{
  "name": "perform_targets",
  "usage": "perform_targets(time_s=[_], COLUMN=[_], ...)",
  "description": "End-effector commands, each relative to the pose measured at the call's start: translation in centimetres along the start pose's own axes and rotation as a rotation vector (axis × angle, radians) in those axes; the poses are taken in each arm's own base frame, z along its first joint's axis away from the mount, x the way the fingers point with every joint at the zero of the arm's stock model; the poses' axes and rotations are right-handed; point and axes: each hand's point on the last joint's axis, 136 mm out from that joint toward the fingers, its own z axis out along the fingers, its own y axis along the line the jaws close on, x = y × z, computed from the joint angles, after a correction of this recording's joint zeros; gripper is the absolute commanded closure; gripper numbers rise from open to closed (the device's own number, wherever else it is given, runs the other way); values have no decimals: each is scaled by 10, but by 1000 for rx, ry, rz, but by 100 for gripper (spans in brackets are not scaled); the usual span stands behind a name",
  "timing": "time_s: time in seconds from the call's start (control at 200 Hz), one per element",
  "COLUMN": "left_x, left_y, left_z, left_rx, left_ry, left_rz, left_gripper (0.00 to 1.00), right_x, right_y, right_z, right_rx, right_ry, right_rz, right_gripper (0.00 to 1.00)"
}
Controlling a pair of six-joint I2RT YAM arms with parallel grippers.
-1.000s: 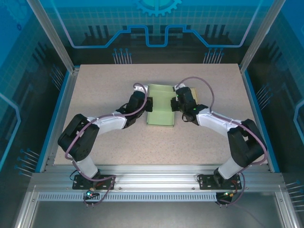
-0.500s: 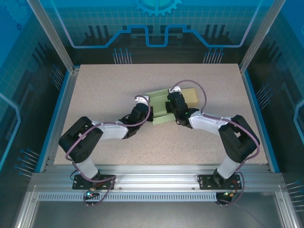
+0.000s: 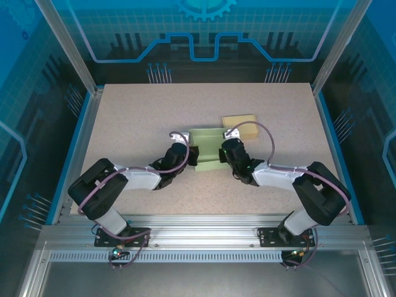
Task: Fold the paper box
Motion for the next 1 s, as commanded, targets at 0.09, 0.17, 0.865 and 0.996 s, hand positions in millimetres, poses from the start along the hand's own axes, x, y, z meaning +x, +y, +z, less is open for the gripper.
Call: perform_targets(time_s=[0.09,0.17,0.865,0.996], left_x=[0,4,26,34], left_y=[-56,-57,-29,-20], left_z=[-27,-35,-78,-78], left_rx=[260,285,273,254], left_ry=[1,12,-3,-15], left_rz=[16,24,89,129], left_gripper=[76,74,75,78], right_x=[17,22,56,57], right_y=[40,39,40,43], right_z=[-20,-25,-50,-52], right_rx=[-179,-163,-63,-68], right_ry=[-50,-68,-86,-87], right_rz=[-14,-29,-79,-82], right_gripper=[90,91,85,85])
